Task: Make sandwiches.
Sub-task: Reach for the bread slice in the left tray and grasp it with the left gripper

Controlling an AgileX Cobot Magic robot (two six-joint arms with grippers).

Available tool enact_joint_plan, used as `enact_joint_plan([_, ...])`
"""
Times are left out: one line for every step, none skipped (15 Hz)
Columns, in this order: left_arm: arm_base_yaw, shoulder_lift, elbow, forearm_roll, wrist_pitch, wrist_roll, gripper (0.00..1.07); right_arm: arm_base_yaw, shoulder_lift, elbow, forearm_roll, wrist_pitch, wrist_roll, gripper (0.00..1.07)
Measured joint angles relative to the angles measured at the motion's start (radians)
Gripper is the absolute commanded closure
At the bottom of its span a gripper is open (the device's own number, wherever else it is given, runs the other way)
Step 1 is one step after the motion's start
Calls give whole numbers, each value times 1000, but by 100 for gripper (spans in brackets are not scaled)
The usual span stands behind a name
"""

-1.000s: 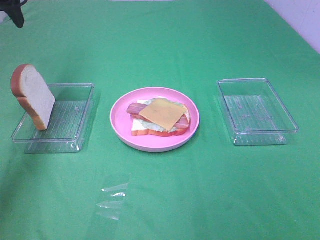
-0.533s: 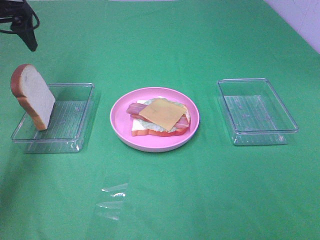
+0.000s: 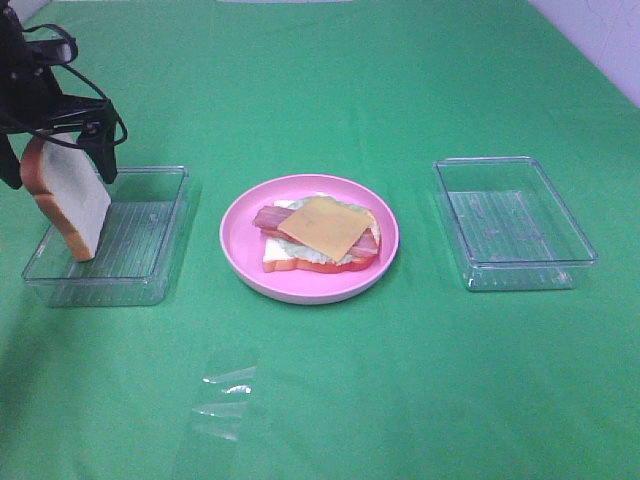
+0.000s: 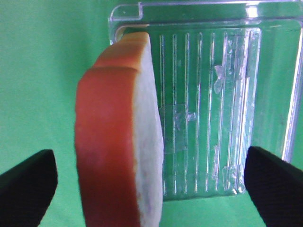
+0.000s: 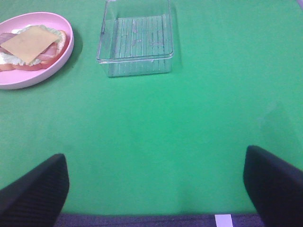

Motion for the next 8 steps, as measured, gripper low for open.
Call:
enact_joint_plan([0,12,0,0,0,1,8,0,0,0,0,0,0,12])
enact_joint_plan([0,22,0,0,0,1,8,0,0,0,0,0,0,12])
enact_joint_plan([0,26,0,0,0,3,11,0,0,0,0,0,0,12])
enact_joint_plan([0,27,0,0,0,9,16,0,0,0,0,0,0,12])
enact_joint_plan([0,27,0,0,0,14,20,0,0,0,0,0,0,12])
enact_joint_plan([0,27,0,0,0,19,32,0,0,0,0,0,0,12])
enact_joint_plan([0,27,0,0,0,23,54,0,0,0,0,0,0,12])
enact_joint_plan([0,27,0,0,0,23,60,0,0,0,0,0,0,12])
